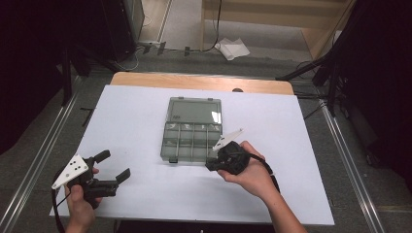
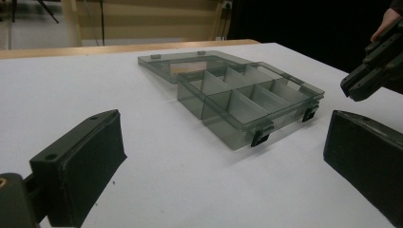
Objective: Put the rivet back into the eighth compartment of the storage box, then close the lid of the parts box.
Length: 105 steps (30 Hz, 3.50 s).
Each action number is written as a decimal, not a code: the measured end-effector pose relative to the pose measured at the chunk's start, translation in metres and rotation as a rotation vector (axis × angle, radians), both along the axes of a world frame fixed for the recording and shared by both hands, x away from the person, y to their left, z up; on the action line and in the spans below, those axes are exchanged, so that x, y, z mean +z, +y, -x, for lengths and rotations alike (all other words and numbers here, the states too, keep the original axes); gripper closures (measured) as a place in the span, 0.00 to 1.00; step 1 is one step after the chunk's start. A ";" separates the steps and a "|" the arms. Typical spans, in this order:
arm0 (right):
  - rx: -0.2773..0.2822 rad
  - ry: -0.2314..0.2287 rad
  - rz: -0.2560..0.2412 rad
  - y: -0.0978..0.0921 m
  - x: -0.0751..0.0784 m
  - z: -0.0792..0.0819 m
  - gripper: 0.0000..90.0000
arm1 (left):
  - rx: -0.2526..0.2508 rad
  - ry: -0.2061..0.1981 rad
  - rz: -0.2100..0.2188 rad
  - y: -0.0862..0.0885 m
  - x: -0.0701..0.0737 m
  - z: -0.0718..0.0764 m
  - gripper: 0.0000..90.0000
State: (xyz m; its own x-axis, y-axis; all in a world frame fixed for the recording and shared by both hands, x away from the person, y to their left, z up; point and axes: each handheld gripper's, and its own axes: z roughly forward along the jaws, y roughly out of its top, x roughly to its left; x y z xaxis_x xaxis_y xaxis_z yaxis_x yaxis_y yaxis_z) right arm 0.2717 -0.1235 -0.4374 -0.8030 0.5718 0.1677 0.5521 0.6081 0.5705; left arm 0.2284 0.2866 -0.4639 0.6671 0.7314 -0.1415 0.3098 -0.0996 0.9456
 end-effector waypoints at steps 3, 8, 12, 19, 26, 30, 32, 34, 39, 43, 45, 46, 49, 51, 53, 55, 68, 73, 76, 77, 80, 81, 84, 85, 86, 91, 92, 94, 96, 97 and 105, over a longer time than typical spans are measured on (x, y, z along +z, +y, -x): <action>-0.001 -0.004 0.000 0.000 0.002 -0.004 0.90 | -0.002 -0.001 -0.002 0.000 0.000 0.000 0.00; -0.004 -0.007 0.003 0.000 0.004 -0.008 0.90 | 0.002 0.001 -0.004 0.001 0.000 0.000 0.00; -0.009 -0.005 0.002 -0.001 0.004 -0.011 0.90 | 0.003 0.002 -0.003 0.001 0.000 0.000 0.00; -0.027 -0.007 -0.001 -0.004 0.006 -0.018 0.90 | 0.004 0.003 0.000 0.000 0.000 0.000 0.00; -0.046 -0.007 0.004 -0.011 0.007 -0.025 0.90 | 0.004 0.002 -0.003 0.000 0.000 0.000 0.00; -0.059 0.001 0.003 -0.013 0.005 -0.028 0.90 | 0.004 0.002 -0.003 0.000 0.000 0.000 0.00; -0.063 0.000 0.004 -0.014 0.004 -0.031 0.90 | 0.004 0.001 -0.001 0.000 0.000 0.000 0.00; -0.069 0.002 0.005 -0.014 0.002 -0.033 0.90 | 0.004 0.002 -0.003 0.000 0.000 0.000 0.00; -0.083 0.011 0.004 -0.015 -0.003 -0.040 0.90 | 0.005 0.004 -0.002 0.000 0.000 0.000 0.00; -0.096 0.014 0.011 -0.015 -0.008 -0.045 0.90 | 0.004 0.003 -0.002 0.001 0.000 0.000 0.00; -0.105 0.018 0.019 -0.014 -0.010 -0.047 0.90 | 0.005 0.000 -0.002 0.001 0.000 0.000 0.00; -0.108 0.016 0.024 -0.014 -0.011 -0.049 0.90 | 0.005 0.000 -0.002 0.001 0.000 0.000 0.00; -0.117 0.012 0.033 -0.013 -0.013 -0.051 0.90 | 0.004 0.000 -0.002 0.002 0.000 0.000 0.00; -0.120 0.012 0.035 -0.013 -0.015 -0.053 0.90 | 0.006 0.000 -0.002 0.001 0.000 0.000 0.00; -0.123 0.014 0.039 -0.013 -0.017 -0.054 0.90 | 0.005 0.002 -0.003 0.001 0.000 0.000 0.00; -0.128 0.015 0.042 -0.013 -0.017 -0.055 0.90 | 0.005 0.002 -0.003 0.001 0.000 0.000 0.00; -0.143 0.007 0.014 -0.016 -0.018 -0.059 0.70 | 0.015 0.003 0.000 0.003 0.001 0.001 0.00; -0.158 0.011 -0.029 -0.020 -0.015 -0.058 0.43 | 0.008 0.005 -0.006 0.001 0.000 0.000 0.00; -0.179 0.004 -0.036 -0.022 -0.013 -0.057 0.17 | 0.005 0.009 -0.014 0.000 -0.001 -0.001 0.00; -0.179 0.004 -0.036 -0.022 -0.013 -0.057 0.17 | 0.005 0.008 -0.016 -0.001 -0.001 -0.001 0.00; -0.200 -0.004 -0.031 -0.023 -0.013 -0.057 0.01 | 0.007 0.006 -0.014 0.000 0.000 -0.002 0.00; -0.203 0.000 -0.033 -0.023 -0.012 -0.057 0.00 | 0.009 0.009 -0.011 0.000 0.000 -0.002 0.00; -0.208 -0.005 -0.047 -0.025 -0.011 -0.057 0.00 | 0.008 0.010 -0.016 -0.001 0.000 -0.002 0.00; -0.210 -0.010 -0.050 -0.025 -0.011 -0.057 0.00 | 0.007 0.008 -0.022 -0.001 0.000 -0.003 0.00; -0.209 -0.009 -0.052 -0.025 -0.010 -0.057 0.00 | 0.007 0.010 -0.020 -0.003 0.000 -0.003 0.00; -0.214 -0.014 -0.050 -0.027 -0.009 -0.058 0.00 | -0.005 0.015 -0.027 -0.007 0.000 -0.006 0.00; -0.214 -0.015 -0.050 -0.027 -0.009 -0.058 0.00 | -0.005 0.014 -0.025 -0.008 0.000 -0.007 0.00; -0.212 -0.017 -0.049 -0.027 -0.009 -0.058 0.00 | -0.004 0.016 -0.018 -0.009 0.002 -0.009 0.00; -0.212 -0.019 -0.046 -0.027 -0.010 -0.058 0.00 | -0.009 0.016 -0.016 -0.010 0.004 -0.012 0.00; -0.215 -0.014 -0.047 -0.027 -0.010 -0.059 0.00 | -0.014 0.011 -0.014 -0.012 0.005 -0.014 0.00; -0.236 -0.020 -0.053 -0.034 -0.006 -0.061 0.00 | -0.009 0.017 -0.018 -0.028 0.009 -0.027 0.00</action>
